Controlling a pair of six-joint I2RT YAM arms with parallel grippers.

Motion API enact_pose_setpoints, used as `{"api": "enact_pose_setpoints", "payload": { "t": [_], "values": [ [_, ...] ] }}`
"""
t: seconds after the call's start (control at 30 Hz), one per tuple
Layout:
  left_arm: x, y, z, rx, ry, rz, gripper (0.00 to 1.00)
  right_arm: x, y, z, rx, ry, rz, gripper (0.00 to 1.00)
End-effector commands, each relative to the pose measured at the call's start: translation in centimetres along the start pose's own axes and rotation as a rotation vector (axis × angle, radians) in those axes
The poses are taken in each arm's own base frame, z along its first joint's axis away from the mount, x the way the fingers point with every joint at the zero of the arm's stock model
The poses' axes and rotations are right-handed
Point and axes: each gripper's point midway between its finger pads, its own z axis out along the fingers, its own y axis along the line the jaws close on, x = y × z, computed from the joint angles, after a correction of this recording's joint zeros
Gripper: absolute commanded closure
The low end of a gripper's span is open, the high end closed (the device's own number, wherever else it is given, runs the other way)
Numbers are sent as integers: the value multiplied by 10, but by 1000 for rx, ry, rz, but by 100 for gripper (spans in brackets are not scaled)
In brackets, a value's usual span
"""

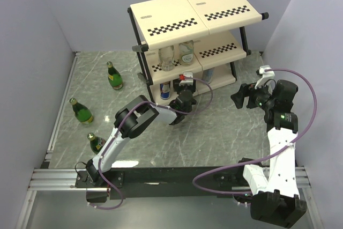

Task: Place and organize the beverage onto the shelf
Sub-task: Place the drink on the shelf.

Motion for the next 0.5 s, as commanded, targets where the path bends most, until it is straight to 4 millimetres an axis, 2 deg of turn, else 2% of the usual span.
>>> {"api": "enact_pose_setpoints", "payload": {
  "t": [0.0, 0.13, 0.37, 0.47],
  "values": [
    [-38, 6, 6, -44, -77, -129, 36, -13, 2, -6, -3, -38, -27, 13],
    [-38, 8, 5, -46, -79, -133, 25, -12, 2, -6, -3, -36, -24, 13],
    [-38, 7, 4, -45, -79, -135, 23, -12, 1, -6, -3, -35, -22, 13],
    [-37, 6, 1, -34, -78, -135, 18, -12, 1, -6, -4, -36, -21, 13]
  ]
}}
